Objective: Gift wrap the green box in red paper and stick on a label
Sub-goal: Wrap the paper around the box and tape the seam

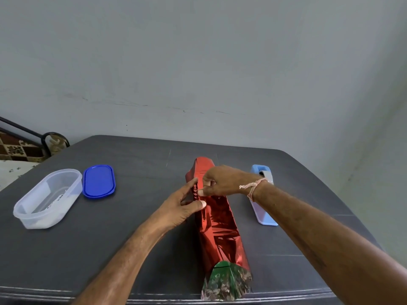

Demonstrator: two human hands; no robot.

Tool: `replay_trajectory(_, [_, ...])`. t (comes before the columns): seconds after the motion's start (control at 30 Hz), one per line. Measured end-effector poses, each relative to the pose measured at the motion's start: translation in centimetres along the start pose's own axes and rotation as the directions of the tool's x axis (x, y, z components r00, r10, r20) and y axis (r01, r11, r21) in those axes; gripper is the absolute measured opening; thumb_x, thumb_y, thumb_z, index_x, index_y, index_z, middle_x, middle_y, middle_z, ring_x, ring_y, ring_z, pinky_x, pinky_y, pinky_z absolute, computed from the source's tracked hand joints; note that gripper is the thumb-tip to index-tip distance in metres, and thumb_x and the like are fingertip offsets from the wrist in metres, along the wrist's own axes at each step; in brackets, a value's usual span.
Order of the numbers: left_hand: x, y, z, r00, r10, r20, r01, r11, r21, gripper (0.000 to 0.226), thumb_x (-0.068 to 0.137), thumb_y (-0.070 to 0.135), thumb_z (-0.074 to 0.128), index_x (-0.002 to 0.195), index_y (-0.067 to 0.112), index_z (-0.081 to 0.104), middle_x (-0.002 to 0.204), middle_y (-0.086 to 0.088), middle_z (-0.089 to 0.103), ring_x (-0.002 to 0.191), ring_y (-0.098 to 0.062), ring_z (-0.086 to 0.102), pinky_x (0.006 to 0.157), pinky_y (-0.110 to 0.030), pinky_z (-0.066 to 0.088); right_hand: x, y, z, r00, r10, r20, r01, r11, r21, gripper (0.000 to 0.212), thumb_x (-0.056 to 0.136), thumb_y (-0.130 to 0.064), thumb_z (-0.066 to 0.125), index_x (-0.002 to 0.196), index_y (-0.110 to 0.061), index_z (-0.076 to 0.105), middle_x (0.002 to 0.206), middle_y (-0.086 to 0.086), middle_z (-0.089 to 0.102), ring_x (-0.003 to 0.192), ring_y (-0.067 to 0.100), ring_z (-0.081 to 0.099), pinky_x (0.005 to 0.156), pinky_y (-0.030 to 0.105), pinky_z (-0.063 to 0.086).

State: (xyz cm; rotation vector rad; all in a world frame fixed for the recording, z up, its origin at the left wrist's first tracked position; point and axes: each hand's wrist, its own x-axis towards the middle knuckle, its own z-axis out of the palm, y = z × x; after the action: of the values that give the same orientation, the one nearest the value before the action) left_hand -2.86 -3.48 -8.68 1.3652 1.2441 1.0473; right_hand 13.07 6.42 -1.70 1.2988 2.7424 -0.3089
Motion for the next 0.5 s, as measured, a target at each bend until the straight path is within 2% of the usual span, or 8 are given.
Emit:
replay_trajectory(0.07, [0.09,-0.17,-0.06,1.0,0.001,0.001,-0.001,1.0,-0.007,0.079,0.095,0.023,0.07,0.159,0.041,0.027,0.166,0.009,0.029,0.149,-0.016,0.034,0.119,-0.044,0.033,-0.01,-0.08,-0.18,1.0,0.009,-0.02,-0.01,0.998,-0.064,0.032,0.093,-0.058,0.063,0.085,-0.027,0.062,0.093,-0.007,0.068,0.087,0.014,0.063,0.078,0.034,0.048])
replay_trajectory(0.17, [0.15,-0.32,-0.08,1.0,-0.009,0.003,0.009,1.0,-0.002,0.08,0.096,0.024,0.07,0.159,0.042,0.025,0.166,0.011,0.028,0.15,-0.019,0.035,0.12,-0.053,0.035,0.12,-0.23,-0.44,0.999,0.024,-0.041,-0.029,0.99,-0.135,0.037,0.089,-0.065,0.063,0.091,-0.029,0.065,0.1,-0.007,0.071,0.092,0.015,0.064,0.082,0.035,0.047])
replay_trajectory(0.27, [0.26,-0.4,-0.08,1.0,-0.009,0.01,0.009,1.0,0.016,0.081,0.095,0.025,0.071,0.159,0.042,0.024,0.168,0.01,0.024,0.152,-0.022,0.032,0.12,-0.058,0.033,0.12,-0.36,-0.71,0.998,0.021,-0.051,-0.03,0.984,-0.176,0.041,0.088,-0.067,0.064,0.094,-0.027,0.067,0.094,-0.009,0.069,0.091,0.015,0.065,0.084,0.036,0.048])
replay_trajectory(0.4, [0.38,-0.41,-0.05,1.0,-0.003,0.005,0.003,1.0,0.027,0.081,0.095,0.026,0.071,0.16,0.04,0.025,0.167,0.009,0.026,0.153,-0.021,0.029,0.122,-0.056,0.029,0.39,-0.58,-0.69,0.998,0.028,-0.055,-0.04,0.974,-0.224,0.046,0.086,-0.068,0.065,0.096,-0.023,0.07,0.092,-0.004,0.073,0.089,0.02,0.068,0.077,0.033,0.045])
replay_trajectory(0.5, [0.45,-0.5,-0.09,1.0,0.002,-0.001,-0.002,0.999,0.035,0.081,0.095,0.025,0.071,0.159,0.04,0.026,0.167,0.007,0.029,0.152,-0.02,0.03,0.123,-0.054,0.028,0.45,-0.82,-0.78,0.997,0.04,-0.063,-0.056,0.958,-0.282,0.043,0.087,-0.061,0.067,0.102,-0.02,0.07,0.094,0.0,0.072,0.09,0.024,0.068,0.073,0.033,0.044])
